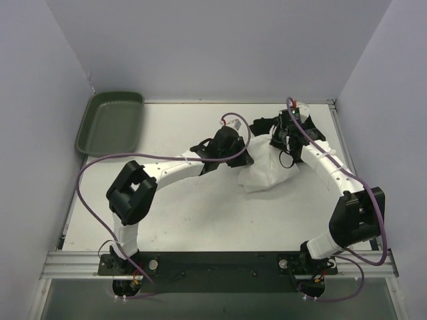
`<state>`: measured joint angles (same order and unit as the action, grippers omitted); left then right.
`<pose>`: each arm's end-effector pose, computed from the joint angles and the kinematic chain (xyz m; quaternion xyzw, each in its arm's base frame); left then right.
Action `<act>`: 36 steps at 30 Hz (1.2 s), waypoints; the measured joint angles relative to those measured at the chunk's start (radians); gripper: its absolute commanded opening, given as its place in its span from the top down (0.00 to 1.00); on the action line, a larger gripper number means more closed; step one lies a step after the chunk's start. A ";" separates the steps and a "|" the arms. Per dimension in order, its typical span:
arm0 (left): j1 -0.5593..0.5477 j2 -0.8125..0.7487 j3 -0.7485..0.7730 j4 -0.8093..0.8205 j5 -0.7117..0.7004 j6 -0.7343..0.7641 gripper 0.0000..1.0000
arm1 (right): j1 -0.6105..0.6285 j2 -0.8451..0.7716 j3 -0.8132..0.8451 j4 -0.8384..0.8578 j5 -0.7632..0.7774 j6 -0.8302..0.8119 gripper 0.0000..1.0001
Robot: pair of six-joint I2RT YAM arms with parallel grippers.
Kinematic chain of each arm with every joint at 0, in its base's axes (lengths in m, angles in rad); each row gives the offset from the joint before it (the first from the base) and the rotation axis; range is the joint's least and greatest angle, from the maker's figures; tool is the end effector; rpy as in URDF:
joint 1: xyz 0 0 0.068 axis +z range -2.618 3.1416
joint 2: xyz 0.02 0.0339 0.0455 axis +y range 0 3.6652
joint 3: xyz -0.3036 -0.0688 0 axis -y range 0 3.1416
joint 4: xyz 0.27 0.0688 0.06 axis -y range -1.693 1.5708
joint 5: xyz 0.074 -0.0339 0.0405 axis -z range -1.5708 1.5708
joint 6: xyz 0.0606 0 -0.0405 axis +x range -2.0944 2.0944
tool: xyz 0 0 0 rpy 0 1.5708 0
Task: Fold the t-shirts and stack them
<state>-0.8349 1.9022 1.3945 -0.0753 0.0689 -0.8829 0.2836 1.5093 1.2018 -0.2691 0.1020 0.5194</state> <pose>0.3299 -0.3706 0.2477 -0.0048 0.8801 -0.3785 0.2865 0.3756 0.1030 0.3188 0.1274 0.8689 0.1449 0.4559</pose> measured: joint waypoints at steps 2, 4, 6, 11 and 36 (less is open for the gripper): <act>0.007 0.051 0.075 -0.007 0.019 0.008 0.77 | -0.039 0.005 0.031 -0.010 -0.003 -0.001 1.00; 0.015 0.104 0.156 -0.017 0.039 0.015 0.77 | -0.074 0.027 0.086 -0.036 -0.010 -0.004 1.00; 0.027 0.161 0.243 -0.026 0.056 0.021 0.77 | -0.098 0.063 0.149 -0.050 -0.014 -0.011 1.00; 0.062 0.311 0.458 -0.032 0.107 0.021 0.77 | -0.146 0.156 0.296 -0.059 -0.032 -0.028 1.00; 0.122 0.737 0.931 0.043 0.220 -0.072 0.76 | -0.294 0.453 0.542 -0.043 -0.040 -0.048 1.00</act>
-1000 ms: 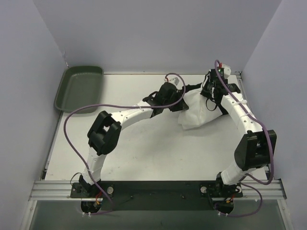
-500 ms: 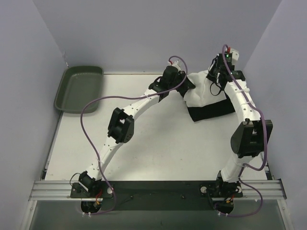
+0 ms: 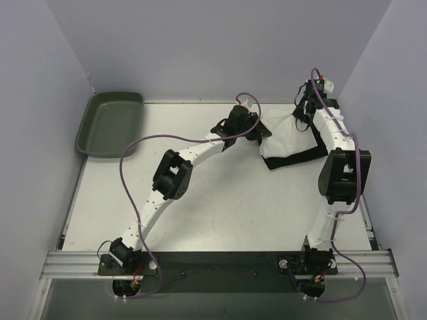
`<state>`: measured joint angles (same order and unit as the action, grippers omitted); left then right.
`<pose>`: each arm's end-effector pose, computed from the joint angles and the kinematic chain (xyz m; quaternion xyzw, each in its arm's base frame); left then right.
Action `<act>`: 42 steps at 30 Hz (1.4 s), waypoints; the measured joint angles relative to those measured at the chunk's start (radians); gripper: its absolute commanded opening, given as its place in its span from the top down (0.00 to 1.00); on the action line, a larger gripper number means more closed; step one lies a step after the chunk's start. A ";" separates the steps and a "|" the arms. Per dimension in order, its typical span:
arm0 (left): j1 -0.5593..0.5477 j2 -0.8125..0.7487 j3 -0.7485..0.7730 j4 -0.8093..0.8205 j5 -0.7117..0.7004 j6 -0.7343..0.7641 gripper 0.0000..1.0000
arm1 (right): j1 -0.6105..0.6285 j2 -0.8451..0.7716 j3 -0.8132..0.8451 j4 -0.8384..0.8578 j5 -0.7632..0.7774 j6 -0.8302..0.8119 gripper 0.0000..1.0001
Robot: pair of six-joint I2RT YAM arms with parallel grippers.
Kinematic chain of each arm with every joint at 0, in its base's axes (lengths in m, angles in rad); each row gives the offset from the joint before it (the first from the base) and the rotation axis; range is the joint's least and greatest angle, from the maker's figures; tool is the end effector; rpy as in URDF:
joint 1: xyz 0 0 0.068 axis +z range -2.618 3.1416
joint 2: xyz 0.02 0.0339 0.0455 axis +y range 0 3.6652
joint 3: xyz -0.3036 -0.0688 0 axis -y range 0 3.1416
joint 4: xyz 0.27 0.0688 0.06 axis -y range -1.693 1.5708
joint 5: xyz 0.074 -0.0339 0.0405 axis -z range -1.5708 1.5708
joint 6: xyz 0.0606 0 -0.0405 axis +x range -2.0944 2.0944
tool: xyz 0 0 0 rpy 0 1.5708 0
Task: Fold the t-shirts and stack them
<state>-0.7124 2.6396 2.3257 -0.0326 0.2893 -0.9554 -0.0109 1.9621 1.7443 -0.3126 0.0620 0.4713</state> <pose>0.5076 -0.4613 0.1884 -0.0159 0.8139 -0.5004 0.2947 0.5283 -0.0095 0.3264 0.2220 0.8385 0.0872 0.4898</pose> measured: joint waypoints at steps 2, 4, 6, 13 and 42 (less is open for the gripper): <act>-0.011 0.002 -0.027 0.025 0.001 -0.006 0.76 | -0.018 0.034 0.000 -0.003 -0.003 0.003 1.00; -0.023 0.002 -0.043 0.045 0.000 -0.006 0.75 | -0.034 0.055 0.000 -0.008 -0.007 0.005 1.00; -0.038 0.003 -0.050 0.060 -0.001 -0.006 0.75 | -0.051 0.076 0.001 -0.009 -0.010 0.008 1.00; -0.090 0.018 -0.020 0.085 -0.003 -0.028 0.74 | -0.074 0.113 0.019 -0.021 -0.002 0.014 1.00; -0.056 0.017 0.100 0.072 0.089 -0.164 0.60 | -0.114 0.108 -0.022 0.126 0.118 0.075 0.95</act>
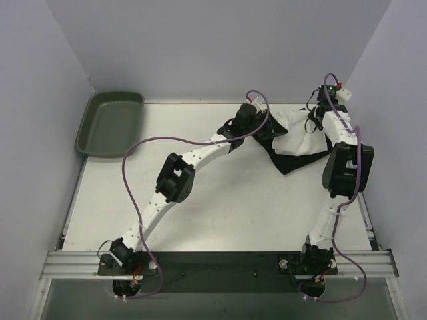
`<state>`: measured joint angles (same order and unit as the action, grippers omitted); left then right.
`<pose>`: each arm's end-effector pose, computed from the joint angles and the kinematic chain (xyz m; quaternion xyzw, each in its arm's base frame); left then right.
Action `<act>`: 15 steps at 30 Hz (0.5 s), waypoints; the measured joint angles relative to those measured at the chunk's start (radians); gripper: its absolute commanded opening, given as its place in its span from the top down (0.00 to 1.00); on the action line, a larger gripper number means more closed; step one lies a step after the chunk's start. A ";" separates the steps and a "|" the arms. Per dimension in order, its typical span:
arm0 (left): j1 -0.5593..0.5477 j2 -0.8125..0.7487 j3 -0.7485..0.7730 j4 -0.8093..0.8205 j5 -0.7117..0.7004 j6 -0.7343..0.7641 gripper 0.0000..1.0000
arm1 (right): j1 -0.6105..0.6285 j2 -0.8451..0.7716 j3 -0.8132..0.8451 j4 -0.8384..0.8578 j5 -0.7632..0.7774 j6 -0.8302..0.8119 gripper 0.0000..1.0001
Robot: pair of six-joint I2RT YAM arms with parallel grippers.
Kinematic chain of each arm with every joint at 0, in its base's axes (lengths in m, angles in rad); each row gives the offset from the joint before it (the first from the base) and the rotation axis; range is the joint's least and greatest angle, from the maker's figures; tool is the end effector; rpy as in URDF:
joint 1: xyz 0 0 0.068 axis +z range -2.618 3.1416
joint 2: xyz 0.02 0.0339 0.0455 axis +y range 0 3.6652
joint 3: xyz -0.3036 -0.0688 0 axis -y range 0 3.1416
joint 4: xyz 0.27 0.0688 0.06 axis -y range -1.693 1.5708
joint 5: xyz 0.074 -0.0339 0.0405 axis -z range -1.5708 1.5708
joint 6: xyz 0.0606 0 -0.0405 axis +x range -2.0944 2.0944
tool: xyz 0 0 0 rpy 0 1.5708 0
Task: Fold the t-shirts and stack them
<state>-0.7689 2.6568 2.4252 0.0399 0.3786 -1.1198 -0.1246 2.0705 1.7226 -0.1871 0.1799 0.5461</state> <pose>0.4825 -0.4980 0.2266 -0.0144 0.7670 -0.5913 0.2487 0.5491 -0.0797 0.2762 0.3268 0.8025 0.0268 0.4985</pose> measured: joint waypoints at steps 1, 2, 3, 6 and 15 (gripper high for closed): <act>-0.001 -0.005 -0.018 0.009 0.004 -0.001 0.56 | -0.005 0.001 0.001 0.000 0.005 0.003 0.79; -0.003 -0.010 -0.042 0.021 0.007 -0.002 0.53 | -0.008 0.002 0.002 0.000 0.009 0.005 0.71; -0.004 -0.014 -0.069 0.031 0.010 -0.003 0.50 | -0.011 0.003 0.002 0.000 0.013 0.009 0.63; -0.010 -0.025 -0.176 0.065 0.013 -0.005 0.43 | -0.014 0.006 0.002 0.002 0.024 0.023 0.39; -0.014 -0.102 -0.468 0.083 0.007 0.029 0.43 | -0.004 -0.025 -0.072 0.088 0.019 0.030 0.14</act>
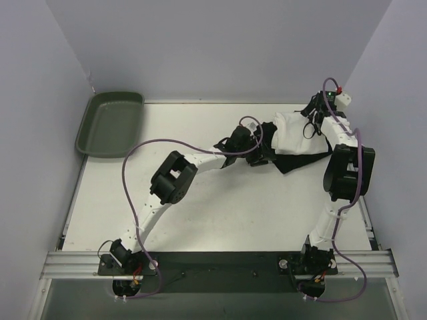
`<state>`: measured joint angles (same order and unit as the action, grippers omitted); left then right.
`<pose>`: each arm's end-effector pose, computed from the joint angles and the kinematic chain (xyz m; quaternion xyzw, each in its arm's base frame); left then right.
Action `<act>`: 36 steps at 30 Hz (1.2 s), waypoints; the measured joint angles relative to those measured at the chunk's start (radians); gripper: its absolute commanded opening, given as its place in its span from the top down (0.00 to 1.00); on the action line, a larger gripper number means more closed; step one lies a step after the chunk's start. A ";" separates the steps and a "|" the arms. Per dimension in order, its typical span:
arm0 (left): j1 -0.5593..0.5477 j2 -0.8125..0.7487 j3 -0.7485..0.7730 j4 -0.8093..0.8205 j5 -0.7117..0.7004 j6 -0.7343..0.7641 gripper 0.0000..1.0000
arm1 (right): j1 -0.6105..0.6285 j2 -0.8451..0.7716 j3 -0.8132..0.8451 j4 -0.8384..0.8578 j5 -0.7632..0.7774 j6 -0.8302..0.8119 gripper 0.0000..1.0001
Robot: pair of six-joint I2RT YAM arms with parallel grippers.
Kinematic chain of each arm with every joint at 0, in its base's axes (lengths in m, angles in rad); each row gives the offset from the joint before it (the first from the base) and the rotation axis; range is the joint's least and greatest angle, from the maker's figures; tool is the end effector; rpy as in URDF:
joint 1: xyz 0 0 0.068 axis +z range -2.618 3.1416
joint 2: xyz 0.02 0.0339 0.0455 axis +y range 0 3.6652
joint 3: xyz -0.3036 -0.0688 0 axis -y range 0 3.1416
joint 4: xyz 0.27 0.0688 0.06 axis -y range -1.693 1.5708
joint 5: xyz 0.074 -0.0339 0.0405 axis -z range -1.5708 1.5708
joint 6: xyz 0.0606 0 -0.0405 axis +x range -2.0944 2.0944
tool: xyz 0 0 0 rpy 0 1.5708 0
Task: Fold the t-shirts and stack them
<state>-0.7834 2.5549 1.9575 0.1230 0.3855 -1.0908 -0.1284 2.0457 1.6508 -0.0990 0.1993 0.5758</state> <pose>0.4413 -0.4717 0.1199 -0.0296 0.8431 -0.5090 0.1711 0.5425 -0.0821 0.2718 0.3425 0.7842 0.0299 0.5165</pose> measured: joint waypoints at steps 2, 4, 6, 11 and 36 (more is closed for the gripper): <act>0.002 -0.065 -0.076 0.017 -0.002 0.002 0.43 | 0.009 -0.051 -0.111 0.050 0.013 0.001 0.10; 0.002 -0.133 -0.144 0.050 -0.003 0.002 0.43 | 0.021 -0.110 -0.219 0.076 0.043 0.000 0.08; 0.002 -0.195 -0.197 0.092 -0.003 0.000 0.43 | 0.027 -0.156 -0.292 0.100 0.089 -0.002 0.04; 0.002 -0.348 -0.379 0.195 -0.003 -0.002 0.43 | 0.035 -0.194 -0.342 0.125 0.174 -0.020 0.02; 0.133 -0.964 -1.078 0.156 -0.039 0.091 0.43 | 0.177 0.039 0.019 -0.307 0.164 -0.128 0.03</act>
<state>-0.6502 1.5909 0.8795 0.2787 0.3470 -1.0000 0.0486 2.0850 1.6699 -0.4061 0.3634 0.4477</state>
